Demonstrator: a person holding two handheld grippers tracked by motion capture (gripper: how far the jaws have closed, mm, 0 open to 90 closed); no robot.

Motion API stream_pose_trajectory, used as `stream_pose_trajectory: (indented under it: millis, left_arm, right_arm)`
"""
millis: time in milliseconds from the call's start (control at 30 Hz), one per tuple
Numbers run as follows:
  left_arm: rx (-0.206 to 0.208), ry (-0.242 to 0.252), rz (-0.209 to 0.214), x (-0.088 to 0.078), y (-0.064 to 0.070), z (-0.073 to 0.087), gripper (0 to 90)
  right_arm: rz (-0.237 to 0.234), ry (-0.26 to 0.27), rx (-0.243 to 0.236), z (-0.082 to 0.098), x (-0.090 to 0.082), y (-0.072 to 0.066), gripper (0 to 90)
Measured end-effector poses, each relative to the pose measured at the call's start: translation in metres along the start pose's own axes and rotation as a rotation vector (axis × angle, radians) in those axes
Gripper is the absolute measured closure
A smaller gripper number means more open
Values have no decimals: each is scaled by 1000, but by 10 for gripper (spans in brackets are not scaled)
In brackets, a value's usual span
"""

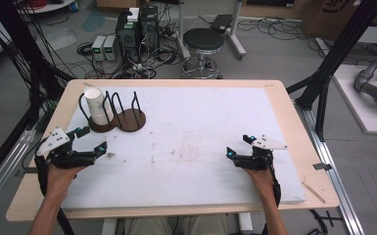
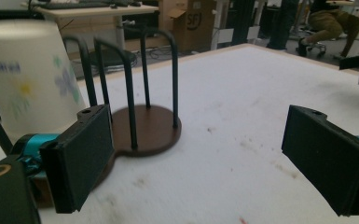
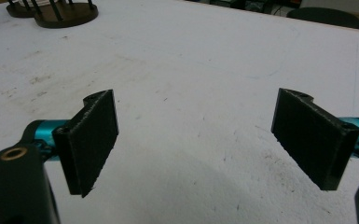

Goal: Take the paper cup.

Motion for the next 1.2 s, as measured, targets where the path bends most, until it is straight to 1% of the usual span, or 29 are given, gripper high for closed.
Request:
stream_pose_trajectory:
  millis: [100, 233, 333, 400, 467, 567, 667, 833, 933, 967, 1033, 1100, 1133, 1167, 1200]
  left_arm:
    - [33, 10, 26, -1, -9, -27, 90]
    - [57, 24, 48, -1, -24, -56, 90]
    - [63, 20, 59, 1, -35, -72, 90]
    - [77, 9, 55, 3, -44, -83, 90]
    - [75, 8, 69, 5, -50, -90, 90]
    - [88, -20, 88, 11, -61, -102, 90]
    - [96, -48, 111, 19, -70, -109, 90]
    - [121, -136, 147, 35, -87, -117, 90]
    - [149, -190, 174, 43, -95, -120, 90]
    - [156, -198, 181, 45, -96, -121, 90]
    - [168, -235, 199, 50, -99, -120, 91]
    - [185, -277, 213, 54, -101, -119, 91]
    - [186, -296, 230, 57, -103, -117, 91]
    - [192, -316, 236, 59, -104, -116, 91]
    - [207, -342, 238, 61, -105, -115, 91]
  right_arm:
    - [1, 0, -1, 0, 0, 0, 151]
    - [1, -3, 0, 0, 0, 0, 151]
    - [2, -3, 0, 0, 0, 0, 151]
    - [3, -4, 0, 0, 0, 0, 151]
    - [3, -5, -4, 0, 0, 0, 151]
    - [4, -9, -5, 0, 1, 0, 151]
    - [5, -9, -6, 0, 1, 0, 151]
    - [3, -11, -7, 0, 1, -1, 151]
    - [5, -16, -6, 0, 1, -1, 151]
    - [5, -16, -6, 0, 1, -1, 151]
    - [4, -16, -5, 0, 1, -1, 151]
    - [6, -15, -6, 0, 1, -1, 151]
    - [5, -15, -6, 0, 1, -1, 151]
    - [5, -15, -6, 0, 1, -1, 151]
    - [5, -14, -4, 0, 1, -1, 151]
Point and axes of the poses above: each handheld gripper's, and its own axes: x roughly forward along the jaws, z roughly out of its underside, y roughly to its right, the point moved 7 cm from there along x, roughly forward along the jaws, and after that the axes turned 2 degrees about -z, right-handed, at the moved point
